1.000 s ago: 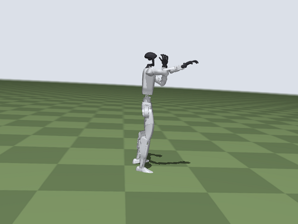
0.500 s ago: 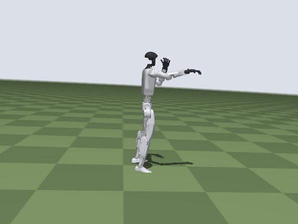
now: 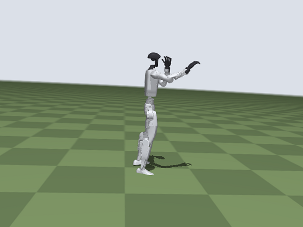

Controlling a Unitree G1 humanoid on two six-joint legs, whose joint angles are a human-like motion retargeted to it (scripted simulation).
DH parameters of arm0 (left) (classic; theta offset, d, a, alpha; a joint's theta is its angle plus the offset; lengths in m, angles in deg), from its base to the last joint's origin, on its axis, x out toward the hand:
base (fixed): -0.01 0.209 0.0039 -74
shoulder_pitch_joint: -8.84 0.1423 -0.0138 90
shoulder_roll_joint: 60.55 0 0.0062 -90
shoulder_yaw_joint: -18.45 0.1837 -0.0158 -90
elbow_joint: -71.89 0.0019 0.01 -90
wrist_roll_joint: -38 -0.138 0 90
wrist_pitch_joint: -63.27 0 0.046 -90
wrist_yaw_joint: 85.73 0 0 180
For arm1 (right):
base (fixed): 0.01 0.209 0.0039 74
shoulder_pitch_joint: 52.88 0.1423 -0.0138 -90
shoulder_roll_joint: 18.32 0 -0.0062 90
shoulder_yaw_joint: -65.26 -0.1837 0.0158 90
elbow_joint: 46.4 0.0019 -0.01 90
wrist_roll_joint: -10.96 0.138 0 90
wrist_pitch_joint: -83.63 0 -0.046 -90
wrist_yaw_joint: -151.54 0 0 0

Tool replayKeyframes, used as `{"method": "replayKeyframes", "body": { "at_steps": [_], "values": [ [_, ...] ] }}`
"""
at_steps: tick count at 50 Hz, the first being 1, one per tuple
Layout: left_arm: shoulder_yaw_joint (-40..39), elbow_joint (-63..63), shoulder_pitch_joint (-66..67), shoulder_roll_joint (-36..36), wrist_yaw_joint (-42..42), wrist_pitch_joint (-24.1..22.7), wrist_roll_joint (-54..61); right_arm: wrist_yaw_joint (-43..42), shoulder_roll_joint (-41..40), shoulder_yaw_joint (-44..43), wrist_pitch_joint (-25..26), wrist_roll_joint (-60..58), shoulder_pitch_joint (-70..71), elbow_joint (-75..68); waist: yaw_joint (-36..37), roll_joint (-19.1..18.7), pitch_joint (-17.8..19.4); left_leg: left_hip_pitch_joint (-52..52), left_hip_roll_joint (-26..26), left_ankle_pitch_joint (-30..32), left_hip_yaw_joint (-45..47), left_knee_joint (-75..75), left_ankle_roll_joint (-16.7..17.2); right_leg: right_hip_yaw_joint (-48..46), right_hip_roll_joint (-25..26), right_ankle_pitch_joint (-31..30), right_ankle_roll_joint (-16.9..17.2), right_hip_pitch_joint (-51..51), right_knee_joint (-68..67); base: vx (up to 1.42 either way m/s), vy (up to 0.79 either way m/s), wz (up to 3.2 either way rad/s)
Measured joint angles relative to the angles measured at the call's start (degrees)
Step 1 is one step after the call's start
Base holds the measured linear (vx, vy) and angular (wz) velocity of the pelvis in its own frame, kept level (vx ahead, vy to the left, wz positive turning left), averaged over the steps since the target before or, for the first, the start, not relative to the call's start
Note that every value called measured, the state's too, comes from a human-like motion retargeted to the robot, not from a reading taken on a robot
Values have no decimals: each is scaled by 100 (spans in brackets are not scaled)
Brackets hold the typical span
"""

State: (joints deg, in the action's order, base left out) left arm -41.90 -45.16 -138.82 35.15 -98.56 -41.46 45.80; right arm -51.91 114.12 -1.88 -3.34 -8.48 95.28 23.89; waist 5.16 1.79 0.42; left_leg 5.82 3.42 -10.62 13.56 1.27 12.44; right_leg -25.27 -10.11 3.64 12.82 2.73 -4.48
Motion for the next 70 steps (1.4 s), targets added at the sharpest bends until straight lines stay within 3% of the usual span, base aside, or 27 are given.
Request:
{"method": "replayKeyframes", "body": {
  "at_steps": [4, 8, 16, 18, 24, 27, 30, 35, 37, 45, 52, 55, 60, 64, 70],
  "values": [
    [68, 152, -143, 99, -240, -130, -78, -686, -86, -258, -29, -551, 62, 539, -60, 25, -24, 25, -5, -31, 71, 5, -11, 66, 0, -14, 31, -10, 12, 0, 0, 0],
    [198, 319, -310, 243, -345, -187, -119, -1020, -121, 123, 95, -815, 144, -35, -68, 73, -44, 48, -1, -65, 139, 32, -8, 132, 5, -28, 24, -13, 11, 0, 0, 0],
    [177, 248, -376, 298, 143, -12, -240, 1047, -330, 758, -251, -439, -44, -1341, -52, 103, -15, 113, 9, -122, 244, 80, -1, 245, 8, -35, -25, -12, -45, 0, 0, 0],
    [141, 204, -370, 251, 66, -30, -258, 811, -277, 658, -204, -513, -49, -1217, -49, 113, -6, 122, 3, -129, 262, 78, -3, 262, 2, -44, -16, -16, -48, 0, 0, 0],
    [93, 242, -441, 178, -365, -218, -271, -918, -102, 50, 1, -734, 226, -298, -40, 174, 3, 142, -21, -141, 318, 56, -12, 311, -12, -86, 25, -28, -17, 0, 0, 0],
    [136, 336, -525, 244, -395, -229, -264, -1132, -116, -27, 66, -680, 418, -322, -19, 231, 8, 152, -25, -150, 349, 51, -15, 344, -10, -105, 20, -34, -4, 0, 0, 0],
    [187, 419, -627, 362, -208, -59, -267, -521, -213, 239, 165, -397, 544, -935, 17, 289, 39, 167, -24, -162, 383, 52, -23, 381, -5, -118, -6, -44, -11, 0, 0, 0],
    [171, 383, -584, 481, 453, 236, -351, 1886, -533, 904, 76, -130, 291, -2051, 40, 325, 74, 178, -15, -185, 418, 53, -45, 426, 6, -135, -39, -72, -41, 0, 0, 0],
    [115, 334, -505, 445, 546, 233, -383, 2253, -660, 824, -24, -110, 16, -2124, 31, 317, 71, 167, -15, -191, 420, 47, -50, 429, 7, -148, -27, -90, -44, 0, 0, 0],
    [-59, 245, -288, 184, 130, 40, -365, 1013, -406, -9, -141, -396, -315, -964, -85, 270, 39, 99, -66, -165, 390, -31, -33, 393, -29, -214, 55, -154, 9, 0, 0, 0],
    [-1, 418, -439, 355, -240, -53, -285, -228, -23, 298, 19, -374, 537, -769, -169, 244, 3, 86, -124, -135, 391, -62, 27, 392, -73, -246, 11, -147, 78, 0, 0, 0],
    [27, 480, -481, 469, -41, 105, -264, 315, -178, 471, 101, -31, 630, -1155, -171, 241, 28, 118, -139, -141, 410, -51, 12, 420, -86, -244, -35, -122, 77, 0, 0, 0],
    [-1, 425, -411, 466, 439, 332, -253, 1915, -627, 597, 107, 460, 51, -1394, -151, 235, 126, 203, -147, -171, 459, -27, -52, 484, -95, -232, -65, -79, 39, 0, 0, 0],
    [-105, 320, -264, 204, 284, 242, -178, 1739, -1089, 212, -143, 917, -1011, -495, -152, 240, 212, 248, -153, -189, 494, -27, -107, 521, -98, -232, -21, -69, 15, 0, 0, 0],
    [-333, 251, 72, -328, 48, 138, -6, 1467, -1985, -606, -865, 2440, -2535, 2008, -181, 253, 272, 238, -179, -187, 526, -48, -178, 546, -110, -252, 61, -105, 36, 0, 0, 0]
  ]
}}
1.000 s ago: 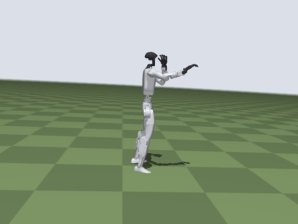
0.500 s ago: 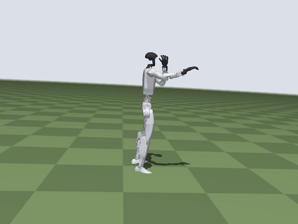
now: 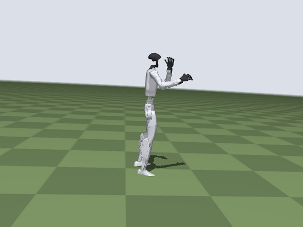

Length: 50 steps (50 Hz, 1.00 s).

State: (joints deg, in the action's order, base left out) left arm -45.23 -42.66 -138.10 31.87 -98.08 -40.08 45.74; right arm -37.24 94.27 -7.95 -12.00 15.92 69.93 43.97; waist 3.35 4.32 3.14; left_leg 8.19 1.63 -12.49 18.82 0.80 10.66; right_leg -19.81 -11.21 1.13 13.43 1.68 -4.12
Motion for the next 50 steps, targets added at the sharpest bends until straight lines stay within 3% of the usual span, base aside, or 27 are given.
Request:
{"method": "replayKeyframes", "body": {
  "at_steps": [6, 12, 20, 28, 35, 44, 50],
  "values": [
    [-437, -99, 670, -711, 240, -115, 113, 36, -504, -368, -444, 481, -247, 2347, -29, 21, -59, -100, -59, 33, -3, -20, -54, -4, -43, -38, 42, -80, 70, 0, 0, 0],
    [-1106, -245, 1938, -1336, 527, -288, 757, -26, -920, -297, -649, 1149, 459, 3680, 88, 73, -122, -195, -121, 71, -48, -27, -109, -23, -98, -68, 22, -136, 121, 0, 0, 0],
    [-1987, 248, 3831, -2199, 658, -407, 1416, -541, -1412, 160, -759, 1208, 1779, 4122, 592, 205, -155, -265, -182, 99, -205, -30, -208, -138, -179, -69, 3, -147, 79, 0, 1, 8],
    [-2478, 2155, 5227, -2950, 425, -191, 70, -1140, -1886, 281, -807, 691, 2746, 3735, 1181, 359, -137, -341, -261, 122, -535, -12, -280, -436, -290, -52, 43, -40, 54, 0, 5, 37],
    [-2816, 4553, 6204, -2468, 445, 168, -194, -1328, -2044, 151, -837, 606, 3062, 3589, 1454, 475, -8, -373, -322, 164, -887, -37, -249, -751, -419, 43, -41, 35, -139, 0, 7, 46],
    [-3012, 8261, 7047, -1397, 124, 609, 1805, -1703, -2157, 34, -894, 944, 3174, 3493, 1527, 510, 342, -284, -164, 207, -1123, -130, -213, -746, -545, 103, -327, -479, -1457, 0, 4, 18],
    [-3126, 8913, 7873, -752, 115, 573, 2464, -1759, -2085, 19, -938, 1031, 3111, 3479, 1513, 556, 592, -257, -73, 196, -1197, -117, -260, -225, -296, 49, -248, -888, -1568, 0, 0, 0]
  ]
}}
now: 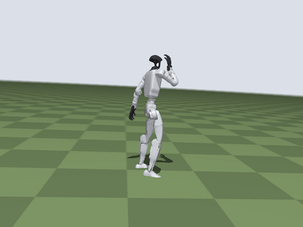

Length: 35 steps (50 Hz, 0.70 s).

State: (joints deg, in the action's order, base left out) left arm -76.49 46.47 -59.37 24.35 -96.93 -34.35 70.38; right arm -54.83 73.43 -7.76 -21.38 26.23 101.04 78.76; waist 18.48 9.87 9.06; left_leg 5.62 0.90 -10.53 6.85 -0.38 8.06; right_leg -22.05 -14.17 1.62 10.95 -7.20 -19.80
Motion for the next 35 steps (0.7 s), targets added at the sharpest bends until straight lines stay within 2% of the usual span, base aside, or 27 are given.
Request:
{"method": "replayKeyframes", "body": {
  "at_steps": [5, 9, 11, 15, 20, 25, 30, 35],
  "values": [
    [-223, -162, 259, 353, -22, -191, 510, -30, 35, 29, -39, 40, -90, -4, 20, 73, 210, 5, -68, -7, -110, -7, -7, 323, 220, -167, 168, -25, 950, 2, -4, 20],
    [-347, -57, -115, 274, -147, -179, 696, -36, -24, 72, 72, -131, -102, -58, 41, 118, 324, 26, -181, -1, -250, -71, 11, 343, 249, -451, 364, 58, 1690, 5, -9, 37],
    [-374, -8, -435, 119, -248, -162, 704, -27, -68, 94, 143, -256, -85, -88, 72, 115, 319, 8, -171, 19, -290, -126, 57, 311, 308, -602, 405, 51, 1931, 6, -17, 23],
    [-455, -302, -843, -238, -338, -247, 771, 32, -200, 198, 269, -452, -190, -106, 147, 50, 70, -66, -98, 58, -292, -240, 156, 260, 426, -805, 405, -59, 2118, 9, -18, 9],
    [-833, -984, -2023, -876, -581, -288, 1159, 76, -166, 208, 330, -290, -92, -31, -144, -60, 5, -107, -93, 98, -633, -281, 166, -152, 330, -781, 405, 76, 2097, 12, -13, 59],
    [-1155, -2552, -2850, -1521, -1493, -700, 1279, -27, -105, 361, 336, -31, 57, 23, -540, -250, -74, -9, -67, 41, -910, -237, 88, -421, 237, -498, 405, 260, 1873, 15, -12, 50],
    [-1165, -4526, -3437, -2406, -2467, -1160, 115, 1, -122, 569, 193, 27, 242, 21, -920, -477, -208, 43, 57, -56, -997, -153, 38, -496, 290, -197, 370, 308, 1630, 14, -15, 18],
    [-887, -5978, -3869, -3605, -2785, -898, -2045, 246, -280, 648, 99, -224, 353, -85, -1169, -679, -364, 31, 151, -83, -906, 1, 11, -441, 374, -14, 397, 307, 1495, 13, -16, -9]
  ]
}}
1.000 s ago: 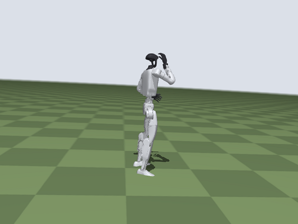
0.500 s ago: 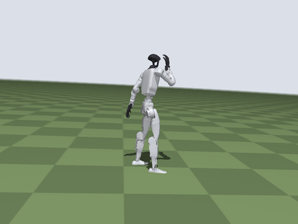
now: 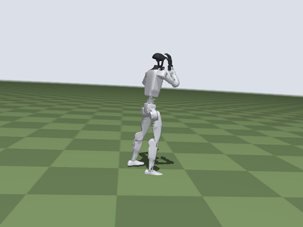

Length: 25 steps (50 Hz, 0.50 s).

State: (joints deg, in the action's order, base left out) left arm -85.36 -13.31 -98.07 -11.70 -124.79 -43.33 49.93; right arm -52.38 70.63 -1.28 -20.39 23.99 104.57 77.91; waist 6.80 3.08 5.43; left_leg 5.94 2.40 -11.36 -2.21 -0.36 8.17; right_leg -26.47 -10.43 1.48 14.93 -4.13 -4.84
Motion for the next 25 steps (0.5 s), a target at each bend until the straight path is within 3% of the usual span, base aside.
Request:
{"method": "replayKeyframes", "body": {
  "at_steps": [7, 14, 17, 20, 25],
  "values": [
    [726, -1250, -281, -1322, 606, 358, -2722, 415, -300, -46, -76, -421, -102, -121, -59, -59, -147, -93, -73, 241, 367, 482, -139, 248, -18, 91, 7, 77, 9, 12, -15, -28],
    [1366, -1602, -271, -1744, 656, 320, -3747, 423, -328, -38, -207, -333, -293, -70, -42, 62, -184, -283, -277, 348, 997, 1174, -376, 485, -278, 216, -87, 282, -6, 13, -10, -24],
    [1525, -1155, -286, -1876, 411, 364, -3806, 330, -275, 26, -296, -176, -297, -59, -43, 57, -205, -346, -294, 263, 1283, 1210, -407, 559, -312, 277, -137, 357, -25, 12, -7, -25],
    [1707, -286, -345, -2078, 740, 407, -3445, 406, -221, 150, -264, -41, -238, -65, -73, -8, -230, -364, -304, 198, 1479, 969, -392, 613, -288, 339, -150, 433, -53, 12, -5, -25],
    [2445, 1945, -914, -2536, 2799, 702, -2332, 872, -183, 409, 52, 5, -40, -62, -166, -253, -249, -370, -289, 406, 1562, 200, -235, 679, -115, 450, -125, 567, -112, 12, -3, -26]
  ]
}}
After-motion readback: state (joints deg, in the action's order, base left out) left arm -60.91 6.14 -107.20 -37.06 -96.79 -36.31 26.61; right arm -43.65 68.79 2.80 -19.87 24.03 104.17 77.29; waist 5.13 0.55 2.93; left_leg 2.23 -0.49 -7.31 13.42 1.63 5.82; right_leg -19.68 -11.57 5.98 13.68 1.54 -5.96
